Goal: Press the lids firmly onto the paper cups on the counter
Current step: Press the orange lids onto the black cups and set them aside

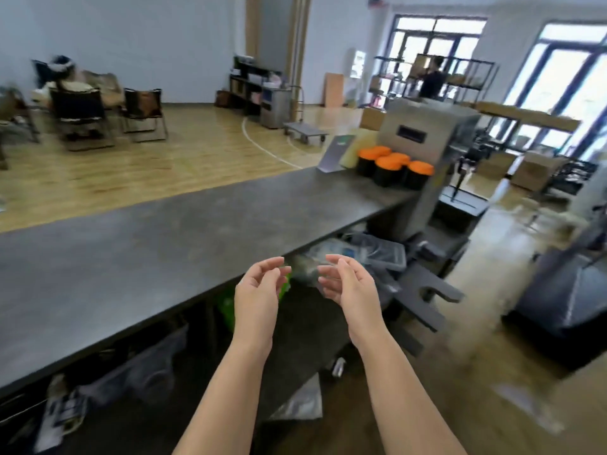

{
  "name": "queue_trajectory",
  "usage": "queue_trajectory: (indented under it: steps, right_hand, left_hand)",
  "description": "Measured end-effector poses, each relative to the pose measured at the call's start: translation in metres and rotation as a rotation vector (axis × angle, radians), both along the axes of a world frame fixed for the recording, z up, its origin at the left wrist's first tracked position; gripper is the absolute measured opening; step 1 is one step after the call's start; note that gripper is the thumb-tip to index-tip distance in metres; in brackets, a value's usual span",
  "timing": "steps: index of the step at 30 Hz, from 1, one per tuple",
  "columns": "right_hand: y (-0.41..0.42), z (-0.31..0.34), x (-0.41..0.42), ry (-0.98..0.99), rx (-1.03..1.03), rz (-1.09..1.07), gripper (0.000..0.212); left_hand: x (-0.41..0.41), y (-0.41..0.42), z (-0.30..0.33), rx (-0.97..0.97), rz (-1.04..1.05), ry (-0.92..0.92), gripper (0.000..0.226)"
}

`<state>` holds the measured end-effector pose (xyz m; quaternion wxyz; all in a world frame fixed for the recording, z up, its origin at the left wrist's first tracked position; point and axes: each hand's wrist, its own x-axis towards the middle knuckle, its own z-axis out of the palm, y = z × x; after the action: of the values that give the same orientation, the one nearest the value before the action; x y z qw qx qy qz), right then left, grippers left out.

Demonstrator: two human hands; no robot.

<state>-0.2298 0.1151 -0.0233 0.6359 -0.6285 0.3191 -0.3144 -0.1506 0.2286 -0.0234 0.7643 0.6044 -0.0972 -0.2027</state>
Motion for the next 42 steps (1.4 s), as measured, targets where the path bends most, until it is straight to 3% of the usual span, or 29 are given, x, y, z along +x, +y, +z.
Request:
queue_trajectory:
  steps: [11,17,27,36,42]
  right_hand:
    - [-0.137,-0.038,-0.050,-0.029,0.095,-0.208,0.029]
    - [-0.249,-0.036,-0.018,-0.018,0.105,-0.268,0.029]
    - [-0.399,-0.024,0.034,-0.050,0.168,-0.281,0.029]
    - [-0.523,-0.020,0.104,-0.045,0.156,-0.110,0.020]
    - [-0.581,-0.017,0.155,-0.017,0.112,0.009,0.041]
  left_hand:
    - [-0.013,-0.163,-0.023,0.039,-0.044,0.005,0.035]
    - [0.023,-0.281,-0.028,-0.029,-0.100,0.076,0.035]
    - [0.089,-0.454,-0.023,0.026,-0.157,0.018,0.034]
    - [0.133,-0.563,-0.018,0.086,0.002,-0.025,0.026]
    - [0.163,-0.623,-0.010,0.162,0.050,-0.052,0.044]
